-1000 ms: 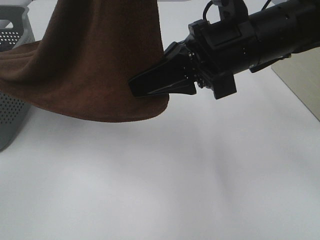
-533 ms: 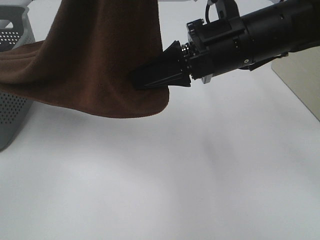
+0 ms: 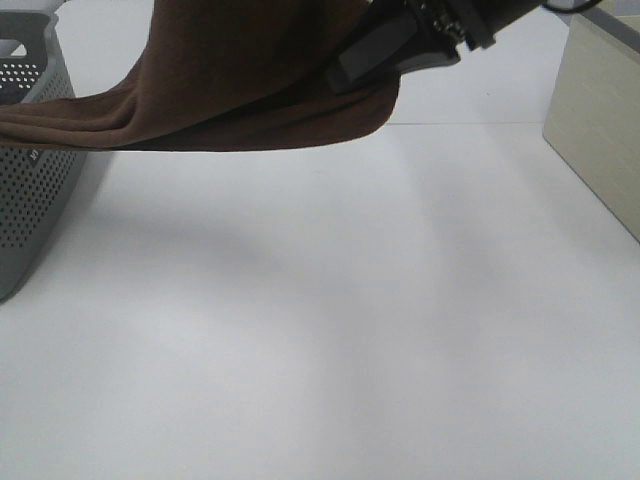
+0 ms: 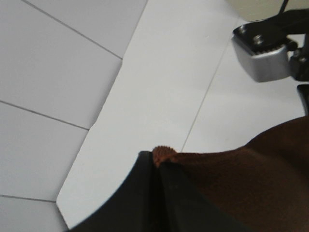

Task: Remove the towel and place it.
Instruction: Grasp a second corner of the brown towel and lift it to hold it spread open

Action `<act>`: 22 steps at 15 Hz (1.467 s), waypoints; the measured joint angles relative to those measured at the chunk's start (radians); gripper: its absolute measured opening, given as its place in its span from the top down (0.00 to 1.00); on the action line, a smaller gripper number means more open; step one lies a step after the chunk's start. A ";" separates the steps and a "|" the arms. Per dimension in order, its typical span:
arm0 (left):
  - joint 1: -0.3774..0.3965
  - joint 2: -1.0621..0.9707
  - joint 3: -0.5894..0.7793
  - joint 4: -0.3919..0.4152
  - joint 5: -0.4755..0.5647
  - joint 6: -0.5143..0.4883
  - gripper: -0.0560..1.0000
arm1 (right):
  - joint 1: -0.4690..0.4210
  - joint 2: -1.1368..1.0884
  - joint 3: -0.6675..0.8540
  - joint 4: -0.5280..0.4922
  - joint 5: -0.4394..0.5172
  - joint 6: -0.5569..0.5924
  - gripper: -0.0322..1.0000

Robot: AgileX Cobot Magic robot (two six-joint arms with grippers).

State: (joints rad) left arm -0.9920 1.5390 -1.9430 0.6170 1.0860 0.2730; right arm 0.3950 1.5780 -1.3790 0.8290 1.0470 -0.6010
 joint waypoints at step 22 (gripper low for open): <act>0.594 0.238 0.000 -0.036 -0.997 -0.063 0.95 | 0.000 0.274 -0.782 -0.938 -0.679 0.319 0.96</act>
State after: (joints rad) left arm -0.3980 1.7770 -1.9430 0.5810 0.0890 0.2100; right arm 0.3950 1.8520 -2.1610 -0.1090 0.3680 -0.2820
